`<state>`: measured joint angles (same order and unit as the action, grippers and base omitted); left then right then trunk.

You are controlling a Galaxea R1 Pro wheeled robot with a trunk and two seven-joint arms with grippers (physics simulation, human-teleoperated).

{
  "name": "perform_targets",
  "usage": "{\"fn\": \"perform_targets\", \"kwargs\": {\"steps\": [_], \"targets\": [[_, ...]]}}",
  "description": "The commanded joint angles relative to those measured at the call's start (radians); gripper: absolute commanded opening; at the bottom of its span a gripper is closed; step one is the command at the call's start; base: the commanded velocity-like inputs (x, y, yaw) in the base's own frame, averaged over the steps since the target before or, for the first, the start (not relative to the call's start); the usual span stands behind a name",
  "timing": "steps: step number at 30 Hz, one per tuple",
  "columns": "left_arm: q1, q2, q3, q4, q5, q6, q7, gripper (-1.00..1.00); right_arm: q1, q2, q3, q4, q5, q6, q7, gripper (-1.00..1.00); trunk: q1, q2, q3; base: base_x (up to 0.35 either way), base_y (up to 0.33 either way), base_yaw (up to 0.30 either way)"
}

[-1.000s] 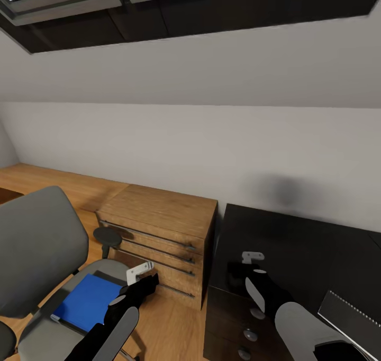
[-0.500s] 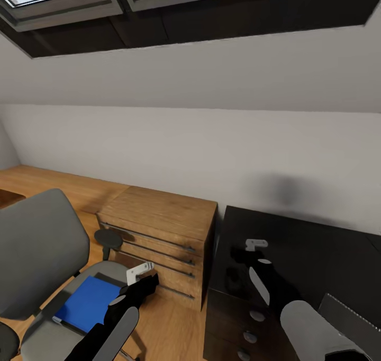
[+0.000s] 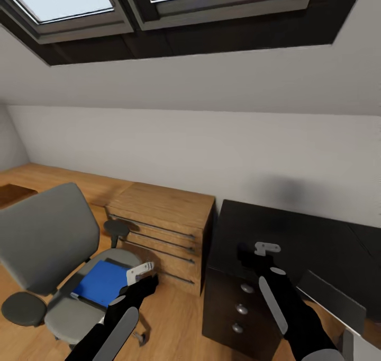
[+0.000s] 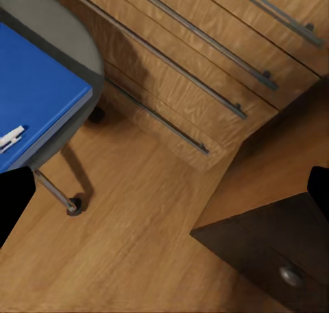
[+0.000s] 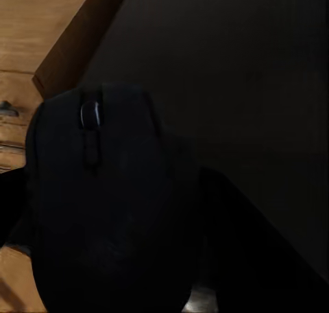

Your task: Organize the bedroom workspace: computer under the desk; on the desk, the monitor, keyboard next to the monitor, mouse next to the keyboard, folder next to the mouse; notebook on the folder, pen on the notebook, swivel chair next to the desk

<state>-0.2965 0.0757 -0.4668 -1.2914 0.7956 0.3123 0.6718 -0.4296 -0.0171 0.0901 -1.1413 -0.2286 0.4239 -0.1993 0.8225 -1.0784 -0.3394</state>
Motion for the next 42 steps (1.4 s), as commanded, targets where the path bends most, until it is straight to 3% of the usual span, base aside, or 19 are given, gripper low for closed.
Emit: {"fn": "perform_targets", "kwargs": {"steps": [1,7,18,34,39,42], "targets": [[-0.001,0.001,-0.003,-0.001,0.005,0.003,0.008,1.00,0.001,-0.001,0.004,-0.007,-0.016,0.003,-0.012,-1.00,-0.004,0.006,0.002,-0.341,0.000,0.000],[-0.001,0.001,-0.003,0.000,0.006,0.005,0.008,1.00,0.003,0.001,0.005,-0.024,-0.023,0.003,-0.011,-1.00,-0.027,0.048,0.021,-0.254,0.000,0.000],[-0.001,0.000,-0.003,0.003,0.007,0.005,0.008,1.00,0.011,0.003,0.005,-0.077,-0.025,-0.003,-0.012,-1.00,-0.070,0.125,0.055,-0.014,0.000,-0.004],[-0.001,0.000,-0.004,-0.006,0.000,0.003,0.008,1.00,0.025,-0.001,0.002,-0.083,-0.023,-0.005,-0.011,-1.00,-0.131,0.237,0.105,0.000,0.000,-0.138],[0.010,0.001,-0.004,-0.076,-0.001,0.002,0.008,1.00,0.025,-0.001,-0.016,-0.083,-0.023,-0.005,-0.011,-1.00,-0.150,0.272,0.125,0.000,0.000,-0.234],[0.050,0.008,-0.004,-0.146,-0.002,0.003,0.009,1.00,0.025,-0.001,-0.028,-0.083,-0.023,-0.005,-0.011,-1.00,-0.162,0.293,0.136,0.000,0.000,-0.236]]}}
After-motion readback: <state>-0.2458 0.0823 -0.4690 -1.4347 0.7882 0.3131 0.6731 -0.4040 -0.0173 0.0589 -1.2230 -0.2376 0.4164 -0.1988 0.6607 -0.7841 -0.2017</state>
